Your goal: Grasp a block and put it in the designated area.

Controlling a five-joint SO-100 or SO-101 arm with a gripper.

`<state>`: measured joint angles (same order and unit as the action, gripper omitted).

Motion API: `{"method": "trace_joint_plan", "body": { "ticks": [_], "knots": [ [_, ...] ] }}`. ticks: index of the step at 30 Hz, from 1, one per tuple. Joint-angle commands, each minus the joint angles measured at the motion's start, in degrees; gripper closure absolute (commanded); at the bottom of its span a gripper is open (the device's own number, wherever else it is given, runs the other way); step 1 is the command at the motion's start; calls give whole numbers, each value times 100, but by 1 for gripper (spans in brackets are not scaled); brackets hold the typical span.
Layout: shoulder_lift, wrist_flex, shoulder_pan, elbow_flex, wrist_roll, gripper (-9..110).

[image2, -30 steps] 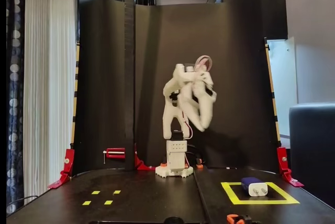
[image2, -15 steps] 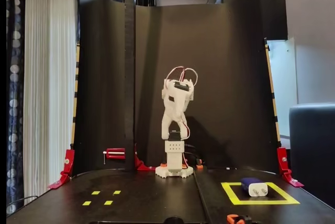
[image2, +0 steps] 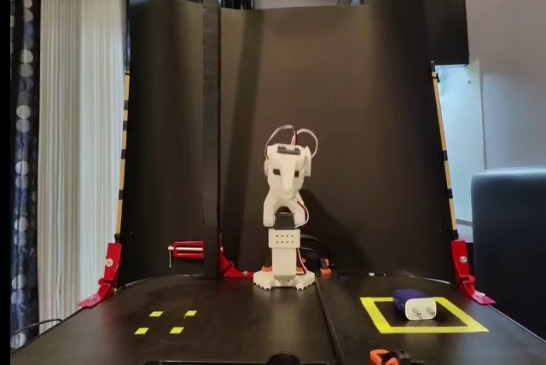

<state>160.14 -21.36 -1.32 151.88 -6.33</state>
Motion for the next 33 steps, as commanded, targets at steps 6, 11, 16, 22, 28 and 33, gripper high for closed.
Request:
{"method": "trace_joint_plan", "body": {
  "ticks": [6,11,16,22,28,33],
  "knots": [
    [1397,167,44,1327,0,101],
    [2215,167,26,2101,-9,101],
    [2575,158,-9,2566,-9,101],
    [2795,-185,-9,2804,-35,101],
    [2944,-1134,-9,2813,-158,101],
    [2953,-1661,-35,2813,-211,101]
  ]
}}
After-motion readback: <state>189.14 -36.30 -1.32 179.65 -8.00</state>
